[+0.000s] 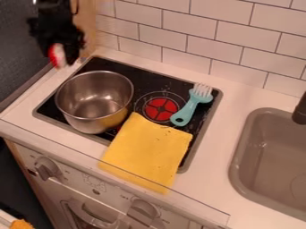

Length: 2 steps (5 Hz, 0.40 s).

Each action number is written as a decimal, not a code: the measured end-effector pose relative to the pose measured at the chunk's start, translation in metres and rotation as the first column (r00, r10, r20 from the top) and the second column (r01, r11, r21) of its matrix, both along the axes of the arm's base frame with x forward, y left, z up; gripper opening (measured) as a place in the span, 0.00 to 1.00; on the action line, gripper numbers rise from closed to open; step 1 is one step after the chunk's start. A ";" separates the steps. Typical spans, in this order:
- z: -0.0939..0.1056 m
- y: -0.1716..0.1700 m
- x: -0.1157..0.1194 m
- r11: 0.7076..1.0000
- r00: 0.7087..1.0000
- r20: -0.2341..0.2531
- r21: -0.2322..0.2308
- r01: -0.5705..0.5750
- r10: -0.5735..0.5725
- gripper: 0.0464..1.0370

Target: Moved the sushi in the righ side of the burner

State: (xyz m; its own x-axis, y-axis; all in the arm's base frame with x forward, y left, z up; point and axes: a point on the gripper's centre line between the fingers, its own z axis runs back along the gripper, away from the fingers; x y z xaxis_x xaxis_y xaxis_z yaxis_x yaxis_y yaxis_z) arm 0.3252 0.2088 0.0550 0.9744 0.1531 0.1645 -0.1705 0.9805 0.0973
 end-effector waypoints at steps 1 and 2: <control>-0.017 0.003 0.002 0.999 1.000 -0.006 -0.054 0.007 -0.007 0.60; -0.030 -0.003 0.002 0.996 0.999 -0.026 -0.084 0.042 -0.045 0.60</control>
